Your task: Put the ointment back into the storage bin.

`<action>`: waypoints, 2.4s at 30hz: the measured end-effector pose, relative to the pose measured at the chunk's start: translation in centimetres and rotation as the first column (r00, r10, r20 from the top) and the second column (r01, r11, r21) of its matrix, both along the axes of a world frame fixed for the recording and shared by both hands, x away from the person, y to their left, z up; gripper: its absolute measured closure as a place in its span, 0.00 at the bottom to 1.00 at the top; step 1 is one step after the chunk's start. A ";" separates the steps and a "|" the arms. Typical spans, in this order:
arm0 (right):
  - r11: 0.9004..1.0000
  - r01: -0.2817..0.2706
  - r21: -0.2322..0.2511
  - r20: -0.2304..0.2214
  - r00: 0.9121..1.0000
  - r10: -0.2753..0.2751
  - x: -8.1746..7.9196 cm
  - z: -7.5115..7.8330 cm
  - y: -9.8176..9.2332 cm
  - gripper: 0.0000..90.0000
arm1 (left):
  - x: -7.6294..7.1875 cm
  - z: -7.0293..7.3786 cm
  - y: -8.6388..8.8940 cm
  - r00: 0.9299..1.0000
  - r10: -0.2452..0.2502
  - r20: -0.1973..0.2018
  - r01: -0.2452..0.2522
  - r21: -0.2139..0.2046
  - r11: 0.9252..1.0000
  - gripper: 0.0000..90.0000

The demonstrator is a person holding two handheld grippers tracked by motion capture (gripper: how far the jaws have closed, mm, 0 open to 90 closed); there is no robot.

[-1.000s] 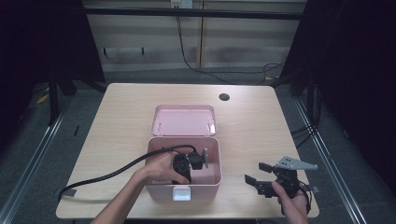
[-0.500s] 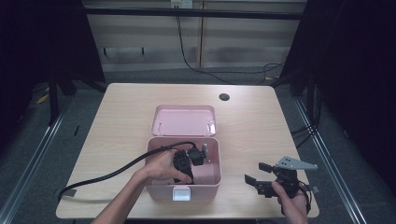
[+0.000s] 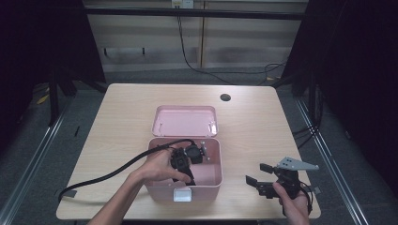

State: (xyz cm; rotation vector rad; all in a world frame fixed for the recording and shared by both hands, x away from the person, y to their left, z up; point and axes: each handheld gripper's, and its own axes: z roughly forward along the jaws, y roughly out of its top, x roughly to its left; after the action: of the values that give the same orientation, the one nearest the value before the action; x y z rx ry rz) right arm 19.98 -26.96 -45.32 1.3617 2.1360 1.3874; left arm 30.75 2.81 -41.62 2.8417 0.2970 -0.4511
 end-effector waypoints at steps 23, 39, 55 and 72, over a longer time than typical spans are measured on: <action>1.000 0.001 0.001 -0.003 1.000 -0.001 0.0 0.0 0.0 0.20 | -0.5 3.2 1.5 1.000 0.018 0.006 -0.017 -0.097 0.995 0.61; 1.000 0.000 0.001 -0.003 1.000 0.000 0.0 0.0 0.0 0.20 | -1.3 6.0 3.5 0.998 0.044 0.046 -0.037 -0.134 0.990 0.59; 1.000 0.001 0.001 -0.003 1.000 -0.001 0.0 0.0 0.0 0.20 | -1.4 8.2 5.4 0.993 0.082 0.081 -0.066 -0.185 0.980 0.45; 1.000 0.002 -0.001 -0.004 1.000 -0.002 0.1 -0.1 0.0 0.20 | -1.5 9.2 9.9 0.987 0.132 0.094 -0.103 -0.264 0.959 0.41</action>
State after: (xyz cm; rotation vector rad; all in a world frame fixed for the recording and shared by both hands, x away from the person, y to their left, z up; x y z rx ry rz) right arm 20.05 -26.96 -45.38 1.3667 2.1367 1.3842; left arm 29.23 12.71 -32.46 2.5664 0.3558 -0.2828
